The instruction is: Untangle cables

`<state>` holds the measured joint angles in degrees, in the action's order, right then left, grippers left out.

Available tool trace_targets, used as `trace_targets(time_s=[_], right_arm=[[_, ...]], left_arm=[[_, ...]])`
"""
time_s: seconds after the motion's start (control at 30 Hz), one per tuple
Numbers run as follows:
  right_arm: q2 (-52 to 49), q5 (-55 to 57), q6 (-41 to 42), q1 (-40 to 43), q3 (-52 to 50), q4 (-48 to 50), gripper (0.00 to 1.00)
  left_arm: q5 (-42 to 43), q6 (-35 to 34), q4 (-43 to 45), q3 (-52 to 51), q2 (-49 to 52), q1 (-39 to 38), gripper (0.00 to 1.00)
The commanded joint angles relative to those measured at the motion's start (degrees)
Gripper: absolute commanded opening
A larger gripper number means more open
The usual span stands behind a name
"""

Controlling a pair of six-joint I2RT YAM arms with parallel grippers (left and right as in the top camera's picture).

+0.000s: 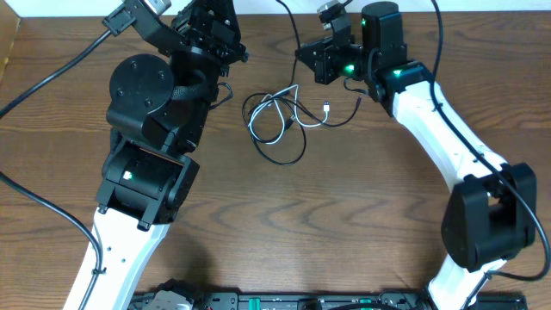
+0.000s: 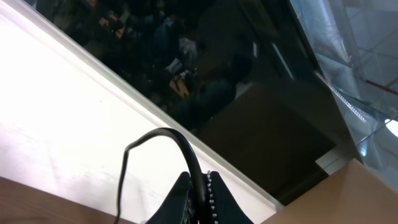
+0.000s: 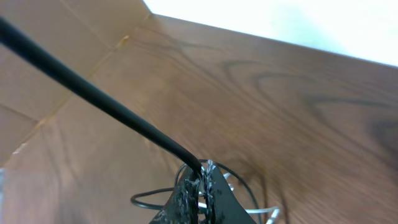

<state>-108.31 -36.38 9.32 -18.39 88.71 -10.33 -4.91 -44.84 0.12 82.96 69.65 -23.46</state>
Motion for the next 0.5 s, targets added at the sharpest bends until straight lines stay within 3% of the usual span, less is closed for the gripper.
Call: trace_targets(time_s=[0.0,0.47], right_arm=[[4.1,5.1,-3.8,0.0,0.5,-1.5,0.01],[9.2,14.1,-8.2,0.0,0.5,-7.4,0.01]], left_arm=[[-0.7,0.1,0.1,1.4,-0.9,0.0,0.08],[-0.7,0.1,-0.2,1.4,-0.8,0.0,0.08]])
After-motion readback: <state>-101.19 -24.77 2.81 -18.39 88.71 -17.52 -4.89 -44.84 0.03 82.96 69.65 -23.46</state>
